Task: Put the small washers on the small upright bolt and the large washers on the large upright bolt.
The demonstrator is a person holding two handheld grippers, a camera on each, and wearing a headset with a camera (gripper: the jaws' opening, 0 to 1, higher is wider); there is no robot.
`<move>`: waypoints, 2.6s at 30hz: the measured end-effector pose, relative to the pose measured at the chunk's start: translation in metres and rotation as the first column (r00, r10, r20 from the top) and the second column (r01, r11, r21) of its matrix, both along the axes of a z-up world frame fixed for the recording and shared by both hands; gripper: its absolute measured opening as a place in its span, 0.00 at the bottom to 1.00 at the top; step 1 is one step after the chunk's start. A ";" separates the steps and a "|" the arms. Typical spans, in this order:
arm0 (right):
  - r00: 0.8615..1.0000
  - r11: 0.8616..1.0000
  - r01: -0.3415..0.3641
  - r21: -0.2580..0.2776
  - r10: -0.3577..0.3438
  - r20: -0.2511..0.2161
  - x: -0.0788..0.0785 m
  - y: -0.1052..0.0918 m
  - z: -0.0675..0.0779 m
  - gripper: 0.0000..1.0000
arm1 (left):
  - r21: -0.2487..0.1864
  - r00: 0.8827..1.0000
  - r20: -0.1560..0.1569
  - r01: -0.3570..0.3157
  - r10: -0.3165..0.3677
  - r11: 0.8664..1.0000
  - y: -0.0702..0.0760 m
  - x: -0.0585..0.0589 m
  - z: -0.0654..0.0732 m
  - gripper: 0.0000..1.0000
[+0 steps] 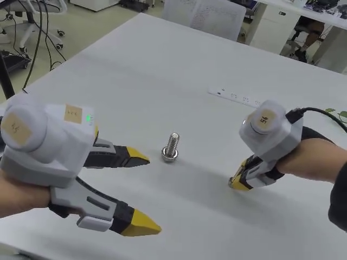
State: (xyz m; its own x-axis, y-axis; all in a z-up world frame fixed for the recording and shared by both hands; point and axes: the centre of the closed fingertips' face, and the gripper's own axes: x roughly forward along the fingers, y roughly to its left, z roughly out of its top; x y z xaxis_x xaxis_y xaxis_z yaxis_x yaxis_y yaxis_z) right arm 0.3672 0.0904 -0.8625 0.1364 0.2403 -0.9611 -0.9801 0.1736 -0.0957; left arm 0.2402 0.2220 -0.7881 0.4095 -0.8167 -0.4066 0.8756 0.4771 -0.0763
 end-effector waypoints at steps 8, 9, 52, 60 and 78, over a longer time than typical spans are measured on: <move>1.000 0.999 0.027 0.029 -0.028 0.015 0.001 -0.003 0.004 0.24 | -0.005 1.000 -0.002 -0.001 0.001 1.000 -0.001 0.000 0.000 0.70; 0.999 0.999 0.035 0.037 -0.035 0.018 0.001 -0.003 0.005 0.27 | -0.006 1.000 -0.002 -0.001 0.001 1.000 -0.001 0.000 0.001 0.70; 0.961 0.876 0.208 0.435 -0.266 0.077 -0.077 0.000 0.047 0.84 | -0.054 0.997 -0.006 -0.074 0.074 0.996 0.017 0.003 0.013 0.73; 0.942 0.826 0.245 0.507 -0.327 0.078 -0.094 -0.007 0.060 0.84 | -0.028 0.996 0.000 -0.095 0.095 0.995 0.020 0.001 0.012 0.76; 0.905 0.730 0.303 0.613 -0.422 0.054 -0.115 -0.014 0.065 0.83 | 0.043 0.995 -0.036 -0.095 0.097 0.995 0.020 -0.010 -0.005 0.78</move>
